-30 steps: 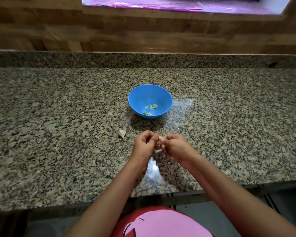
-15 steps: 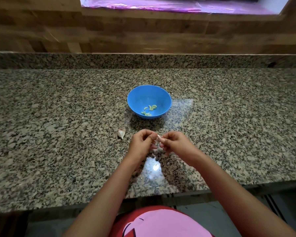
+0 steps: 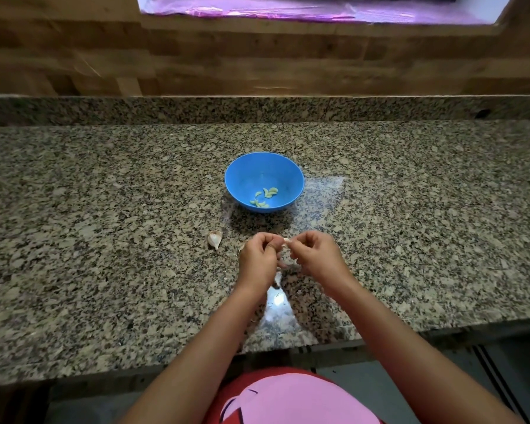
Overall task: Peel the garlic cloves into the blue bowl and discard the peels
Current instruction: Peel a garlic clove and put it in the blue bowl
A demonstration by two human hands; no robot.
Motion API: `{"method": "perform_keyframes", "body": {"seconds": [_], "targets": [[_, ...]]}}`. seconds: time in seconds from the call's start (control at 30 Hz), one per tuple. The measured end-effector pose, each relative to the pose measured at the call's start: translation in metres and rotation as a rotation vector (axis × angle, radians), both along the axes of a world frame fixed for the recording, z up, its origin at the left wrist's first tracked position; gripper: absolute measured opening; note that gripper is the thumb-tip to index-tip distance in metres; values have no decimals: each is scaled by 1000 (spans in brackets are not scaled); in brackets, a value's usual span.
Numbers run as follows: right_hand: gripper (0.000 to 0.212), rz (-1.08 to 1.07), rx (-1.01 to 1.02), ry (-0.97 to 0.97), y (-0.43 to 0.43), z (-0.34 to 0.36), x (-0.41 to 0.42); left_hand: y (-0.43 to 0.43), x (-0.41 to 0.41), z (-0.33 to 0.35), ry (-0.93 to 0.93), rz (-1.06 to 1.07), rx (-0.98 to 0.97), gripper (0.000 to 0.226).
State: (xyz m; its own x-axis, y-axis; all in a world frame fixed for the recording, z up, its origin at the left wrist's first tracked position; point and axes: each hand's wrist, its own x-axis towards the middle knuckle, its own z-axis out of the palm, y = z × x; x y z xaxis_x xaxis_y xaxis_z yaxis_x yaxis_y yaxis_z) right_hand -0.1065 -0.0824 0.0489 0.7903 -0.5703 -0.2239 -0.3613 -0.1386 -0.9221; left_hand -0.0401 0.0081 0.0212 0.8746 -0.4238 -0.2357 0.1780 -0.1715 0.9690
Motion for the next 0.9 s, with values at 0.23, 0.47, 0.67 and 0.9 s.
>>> {"method": "perform_keyframes", "body": {"seconds": [0.23,0.47,0.67,0.9], "targets": [[14,-20,27,-7,-1,-2,2,-1,-2,2,115,39,-97,12],[13,9,-10,-22,1,-4,-3,-1,-5,0,244,64,-189,13],[13,26,1,-17,1,-7,-6,1,-4,3,328,60,-249,15],[13,14,-13,-11,0,-7,-7,4,1,0,344,77,-254,12]]}}
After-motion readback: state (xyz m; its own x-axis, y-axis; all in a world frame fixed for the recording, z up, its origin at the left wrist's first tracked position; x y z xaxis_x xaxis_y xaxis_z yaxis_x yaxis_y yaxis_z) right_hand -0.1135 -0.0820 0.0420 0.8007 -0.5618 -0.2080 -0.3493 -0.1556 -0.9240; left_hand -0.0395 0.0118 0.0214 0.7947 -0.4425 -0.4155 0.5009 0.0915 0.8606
